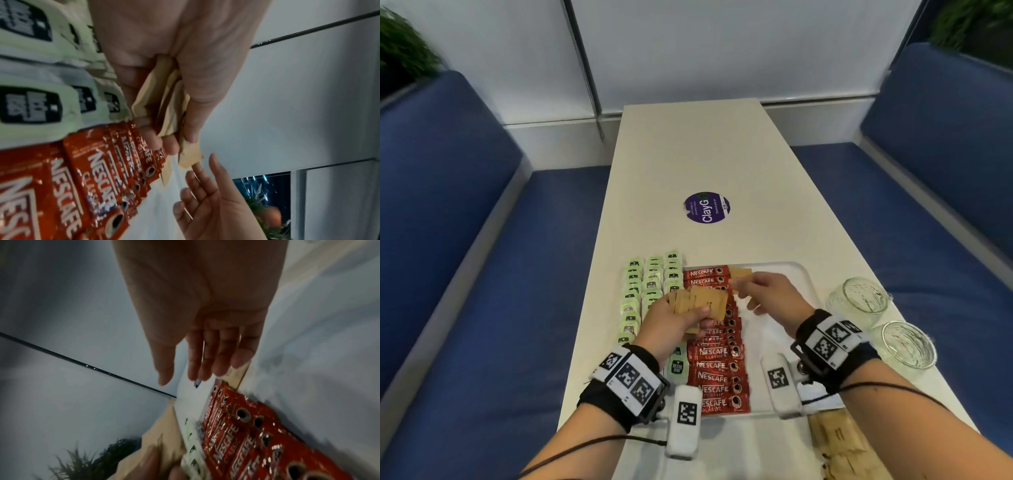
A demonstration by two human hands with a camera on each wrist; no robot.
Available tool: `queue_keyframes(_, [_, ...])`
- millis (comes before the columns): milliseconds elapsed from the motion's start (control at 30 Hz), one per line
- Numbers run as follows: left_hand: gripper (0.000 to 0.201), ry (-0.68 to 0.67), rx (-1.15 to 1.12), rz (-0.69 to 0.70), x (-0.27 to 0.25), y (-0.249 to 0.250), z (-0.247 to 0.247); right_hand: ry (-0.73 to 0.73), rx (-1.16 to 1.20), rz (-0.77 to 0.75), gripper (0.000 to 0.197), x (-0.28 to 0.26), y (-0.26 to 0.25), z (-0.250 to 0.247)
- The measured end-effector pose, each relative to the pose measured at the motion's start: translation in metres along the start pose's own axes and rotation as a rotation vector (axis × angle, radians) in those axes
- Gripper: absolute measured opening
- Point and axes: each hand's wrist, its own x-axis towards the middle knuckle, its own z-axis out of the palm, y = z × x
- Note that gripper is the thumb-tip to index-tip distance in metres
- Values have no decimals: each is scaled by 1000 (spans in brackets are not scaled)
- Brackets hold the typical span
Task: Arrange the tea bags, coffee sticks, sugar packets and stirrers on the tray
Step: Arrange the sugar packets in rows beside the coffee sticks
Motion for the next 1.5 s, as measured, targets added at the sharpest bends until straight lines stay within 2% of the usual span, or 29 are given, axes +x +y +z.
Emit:
queue_keyframes(100, [25, 13, 2, 31, -3, 2, 11, -162, -36, -19, 21, -19, -4, 5])
queue_keyframes(233, [25, -33, 122, 30, -13, 4, 13, -194, 16, -50, 15, -30, -6, 3])
queue_keyframes(300, [24, 56, 292, 92, -16, 4, 7, -200, -4, -67, 12, -32, -7, -2])
queue_keyframes(367, [20, 169, 473, 199, -17, 4, 0, -224, -149, -104, 9, -33, -7, -6])
queue_keyframes(433, [16, 203, 523, 253, -22, 7, -1, -253, -299, -143, 7, -37, -10, -8])
queue_keyframes(633, [16, 52, 483, 198, -35, 13, 17, -222, -393, -218, 17, -44, -23, -6])
queue_keyframes(733, [18, 48, 470, 168, -36, 11, 22, -192, -348, -191, 21, -45, -26, -4])
queue_keyframes(900, [19, 124, 355, 152, -30, 13, 23, -95, -76, -74, 16, -44, -13, 4])
queue_keyframes(1000, [19, 131, 293, 119, -25, 12, 21, -129, -11, -45, 15, -43, -2, 9])
queue_keyframes(1133, [24, 89, 154, -5, -12, 10, 22, -63, 3, -4, 12, -27, 8, 3])
queue_keyframes(1233, [21, 73, -57, -71, -4, 11, 21, 78, -86, 48, 13, 4, 12, -19])
queue_keyframes(1333, [16, 43, -176, -121, 0, 10, 17, 184, -306, 143, 25, 32, 16, -43])
queue_keyframes(1400, [19, 17, -227, -139, 5, 11, 14, 189, -419, 234, 21, 48, 21, -52])
queue_keyframes(1500, [27, -10, -306, -146, 12, 11, 10, 149, -426, 304, 14, 65, 26, -57])
